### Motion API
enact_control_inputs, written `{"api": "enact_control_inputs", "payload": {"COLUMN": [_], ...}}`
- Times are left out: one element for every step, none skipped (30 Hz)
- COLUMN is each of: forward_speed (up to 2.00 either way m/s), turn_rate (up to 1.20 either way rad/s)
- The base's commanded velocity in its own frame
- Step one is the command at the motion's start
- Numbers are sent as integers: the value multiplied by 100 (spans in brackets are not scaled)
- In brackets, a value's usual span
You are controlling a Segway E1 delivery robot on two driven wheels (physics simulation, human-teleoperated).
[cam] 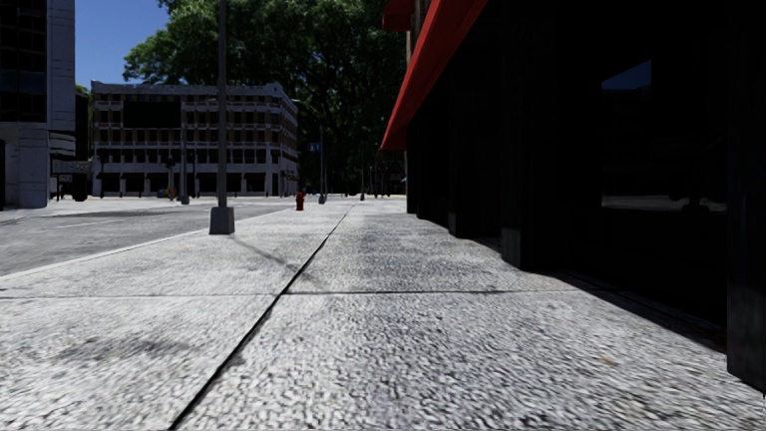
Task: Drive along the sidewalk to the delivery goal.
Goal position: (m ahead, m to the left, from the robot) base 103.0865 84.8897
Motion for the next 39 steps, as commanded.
{"api": "enact_control_inputs", "payload": {"forward_speed": [133, 133, 133, 133, 133, 133, 133, 133, 133, 133, 133, 133, 133, 133, 134, 134, 164, 200, 200, 200, 200, 200, 200, 200, 200, 200, 200, 200, 200, 200, 200, 200, 200, 200, 200, 200, 200, 200, 200], "turn_rate": [72, 35, 0, 0, 0, 0, 0, 0, 0, 0, 0, 0, 0, 0, 0, 0, 0, 0, 0, 0, 0, 0, 0, 0, 0, 0, 0, 0, 0, 0, 0, 0, 0, 0, 0, 0, 0, 0, 0]}}
